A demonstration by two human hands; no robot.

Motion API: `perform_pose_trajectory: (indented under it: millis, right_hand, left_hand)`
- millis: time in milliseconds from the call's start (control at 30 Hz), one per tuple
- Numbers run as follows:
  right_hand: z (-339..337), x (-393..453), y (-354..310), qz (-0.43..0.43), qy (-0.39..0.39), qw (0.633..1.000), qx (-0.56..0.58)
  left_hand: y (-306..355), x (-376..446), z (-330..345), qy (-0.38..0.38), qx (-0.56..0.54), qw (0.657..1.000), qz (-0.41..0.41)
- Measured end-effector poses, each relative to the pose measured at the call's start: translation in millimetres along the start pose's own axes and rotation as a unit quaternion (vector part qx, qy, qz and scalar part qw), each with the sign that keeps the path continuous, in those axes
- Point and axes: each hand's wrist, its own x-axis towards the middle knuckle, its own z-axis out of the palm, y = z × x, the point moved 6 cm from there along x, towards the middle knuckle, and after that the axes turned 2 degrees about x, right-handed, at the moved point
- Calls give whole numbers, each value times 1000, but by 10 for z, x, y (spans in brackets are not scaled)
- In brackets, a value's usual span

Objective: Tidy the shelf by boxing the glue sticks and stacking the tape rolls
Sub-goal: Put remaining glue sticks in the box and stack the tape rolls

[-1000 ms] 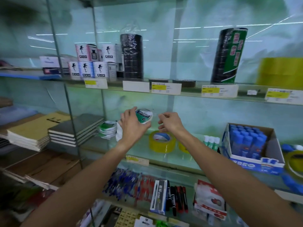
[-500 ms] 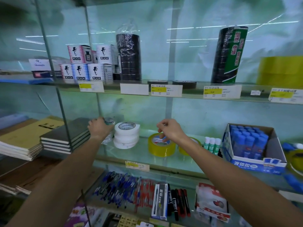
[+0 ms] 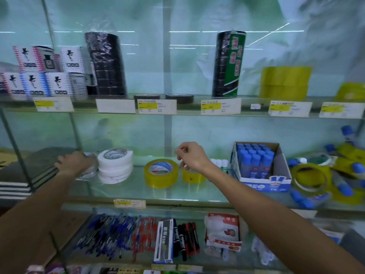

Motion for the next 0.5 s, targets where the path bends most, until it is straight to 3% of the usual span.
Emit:
perform_pose_trajectory:
  millis: [100, 267, 367, 500]
  right_hand:
    - [-254, -68, 57, -22, 26, 997, -63]
    - [-715, -247, 189, -39, 77, 982, -165]
    - [-1034, -388, 318, -27, 115, 972, -204]
    - [-1484, -587, 535, -2, 163, 956, -242]
  left_hand:
    - [133, -42, -213, 54, -29, 998, 29]
    - [934, -616, -481, 141, -130, 957, 217]
    - [1533, -1246, -484, 118, -190, 925, 306]
    - [2101, -1921, -244, 28, -240, 897, 371]
